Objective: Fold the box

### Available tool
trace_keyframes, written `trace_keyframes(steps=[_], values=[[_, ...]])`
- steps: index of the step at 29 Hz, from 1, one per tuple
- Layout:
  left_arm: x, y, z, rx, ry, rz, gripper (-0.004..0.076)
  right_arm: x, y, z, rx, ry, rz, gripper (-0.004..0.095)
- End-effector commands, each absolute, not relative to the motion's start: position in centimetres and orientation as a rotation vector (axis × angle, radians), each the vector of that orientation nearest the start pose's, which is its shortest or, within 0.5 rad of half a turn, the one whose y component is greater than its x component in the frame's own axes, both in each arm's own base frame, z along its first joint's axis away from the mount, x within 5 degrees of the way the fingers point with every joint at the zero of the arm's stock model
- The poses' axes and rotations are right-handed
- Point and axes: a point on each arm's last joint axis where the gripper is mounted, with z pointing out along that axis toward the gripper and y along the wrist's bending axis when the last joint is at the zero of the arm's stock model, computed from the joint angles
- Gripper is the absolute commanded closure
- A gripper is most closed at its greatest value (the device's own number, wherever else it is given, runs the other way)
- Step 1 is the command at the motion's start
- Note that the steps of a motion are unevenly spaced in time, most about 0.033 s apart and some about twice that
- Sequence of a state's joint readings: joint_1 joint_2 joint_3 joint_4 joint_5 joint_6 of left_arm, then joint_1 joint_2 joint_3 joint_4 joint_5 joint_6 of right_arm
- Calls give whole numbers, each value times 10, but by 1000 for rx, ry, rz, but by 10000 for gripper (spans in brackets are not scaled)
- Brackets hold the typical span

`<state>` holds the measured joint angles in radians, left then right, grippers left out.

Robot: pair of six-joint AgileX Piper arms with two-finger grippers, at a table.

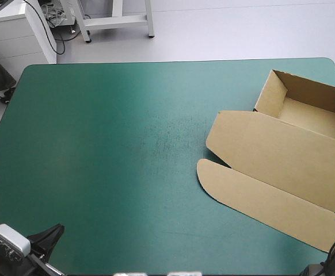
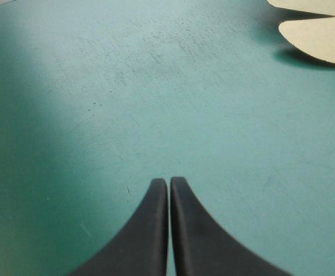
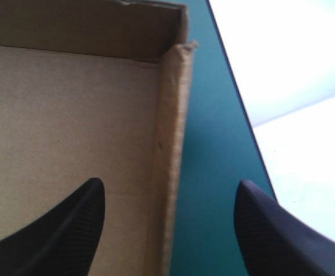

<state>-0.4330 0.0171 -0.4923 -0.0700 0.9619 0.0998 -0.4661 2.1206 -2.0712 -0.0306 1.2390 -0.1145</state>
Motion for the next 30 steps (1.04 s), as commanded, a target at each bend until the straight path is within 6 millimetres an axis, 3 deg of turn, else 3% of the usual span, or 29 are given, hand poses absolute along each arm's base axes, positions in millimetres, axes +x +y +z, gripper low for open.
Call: trace_keyframes(steps=[1,7,10,13,18,22,26,30], values=[[2,-7,295,496,1845,-325,731,386,-203,359,477,2603,-284,252],[2,-7,295,496,1845,-325,731,352,-174,426,442,2434,-242,252],[2,-7,295,496,1845,-325,731,318,-137,478,346,2294,-164,252],[2,-7,295,496,1845,-325,731,287,-100,515,209,2194,-150,295],[2,-7,295,496,1845,-325,731,232,-35,555,-5,2056,-81,476],[2,-7,295,496,1845,-325,731,179,8,566,-232,1972,-5,664],[2,-7,295,496,1845,-325,731,133,29,554,-392,1945,84,897],[2,-7,295,496,1845,-325,731,93,27,527,-428,1940,114,915]])
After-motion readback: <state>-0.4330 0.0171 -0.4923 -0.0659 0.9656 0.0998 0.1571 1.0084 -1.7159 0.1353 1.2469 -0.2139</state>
